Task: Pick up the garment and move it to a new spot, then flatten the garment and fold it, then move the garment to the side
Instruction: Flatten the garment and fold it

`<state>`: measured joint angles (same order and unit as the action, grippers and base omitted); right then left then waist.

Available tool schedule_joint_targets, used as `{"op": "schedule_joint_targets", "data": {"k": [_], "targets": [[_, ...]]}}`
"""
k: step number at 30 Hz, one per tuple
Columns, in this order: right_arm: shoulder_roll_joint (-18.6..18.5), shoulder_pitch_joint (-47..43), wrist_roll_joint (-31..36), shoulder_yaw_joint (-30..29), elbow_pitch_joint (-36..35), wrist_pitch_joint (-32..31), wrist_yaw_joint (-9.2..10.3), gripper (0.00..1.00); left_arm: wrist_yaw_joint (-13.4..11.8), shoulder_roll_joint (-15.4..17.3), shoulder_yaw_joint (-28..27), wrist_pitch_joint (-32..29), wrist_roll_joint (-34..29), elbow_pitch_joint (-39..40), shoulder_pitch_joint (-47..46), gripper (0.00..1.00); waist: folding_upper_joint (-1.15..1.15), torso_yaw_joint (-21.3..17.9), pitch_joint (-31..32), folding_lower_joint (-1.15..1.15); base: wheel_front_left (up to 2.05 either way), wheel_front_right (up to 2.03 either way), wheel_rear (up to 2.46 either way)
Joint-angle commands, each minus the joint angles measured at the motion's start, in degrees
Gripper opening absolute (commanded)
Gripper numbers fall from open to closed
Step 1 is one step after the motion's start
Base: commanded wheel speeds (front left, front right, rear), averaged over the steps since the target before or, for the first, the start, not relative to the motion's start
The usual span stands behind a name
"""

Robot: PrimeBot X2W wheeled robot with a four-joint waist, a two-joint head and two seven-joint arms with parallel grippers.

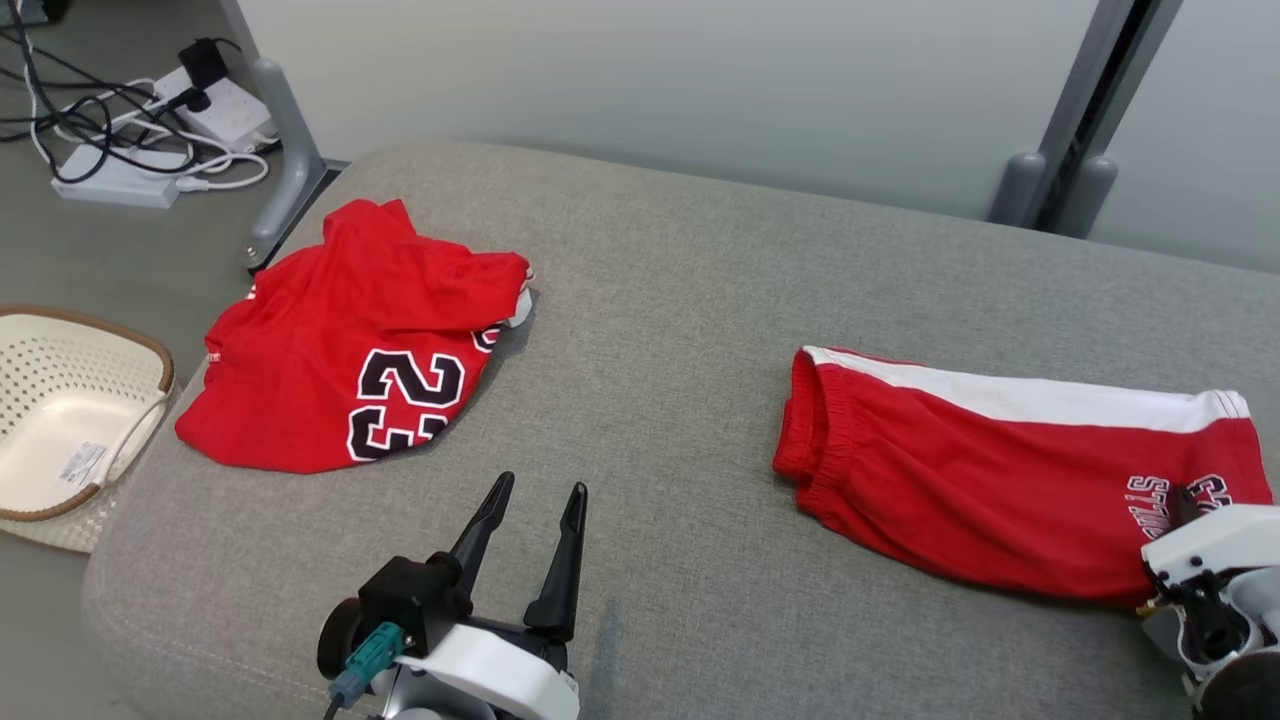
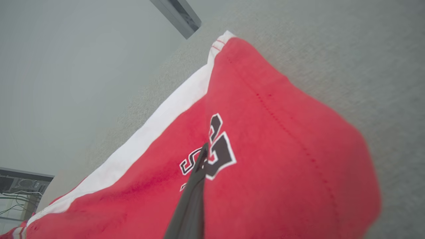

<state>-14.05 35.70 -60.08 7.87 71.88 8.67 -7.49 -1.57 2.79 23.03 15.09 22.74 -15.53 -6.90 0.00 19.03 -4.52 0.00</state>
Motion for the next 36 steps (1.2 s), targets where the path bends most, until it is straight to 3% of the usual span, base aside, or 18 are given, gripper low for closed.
{"op": "schedule_joint_targets", "data": {"k": [1, 17, 29, 36], "targets": [[-0.4, -1.3, -0.5, -0.4, 0.4, 0.9, -0.01, 0.0, 0.2, 0.2, -0.1, 0.1, -0.4, -0.2, 0.7, 1.0, 0.0, -1.4, 1.6, 0.0, 0.0, 0.0, 0.0], [-2.5, -7.1, 1.1, -2.4, 2.0, 5.1, -0.01, 0.0, -0.1, 0.2, 0.5, 0.1, 0.5, 0.0, 2.2, 1.0, 0.0, -3.5, 5.1, 0.0, 0.0, 0.0, 0.0], [-1.3, -2.1, 12.0, 2.0, -2.1, 6.7, -0.01, 0.0, -0.4, 0.2, 0.2, 0.1, 0.9, 0.3, 2.0, 1.0, 0.0, -2.6, 6.4, 0.0, 0.0, 0.0, 0.0], [3.1, -3.2, 21.2, 1.5, -10.0, 6.6, -0.01, 0.0, -0.2, 0.2, -0.1, 0.1, 0.9, 0.2, 2.3, 1.0, 0.0, -1.3, 6.8, 0.0, 0.0, 0.0, 0.0]]}}
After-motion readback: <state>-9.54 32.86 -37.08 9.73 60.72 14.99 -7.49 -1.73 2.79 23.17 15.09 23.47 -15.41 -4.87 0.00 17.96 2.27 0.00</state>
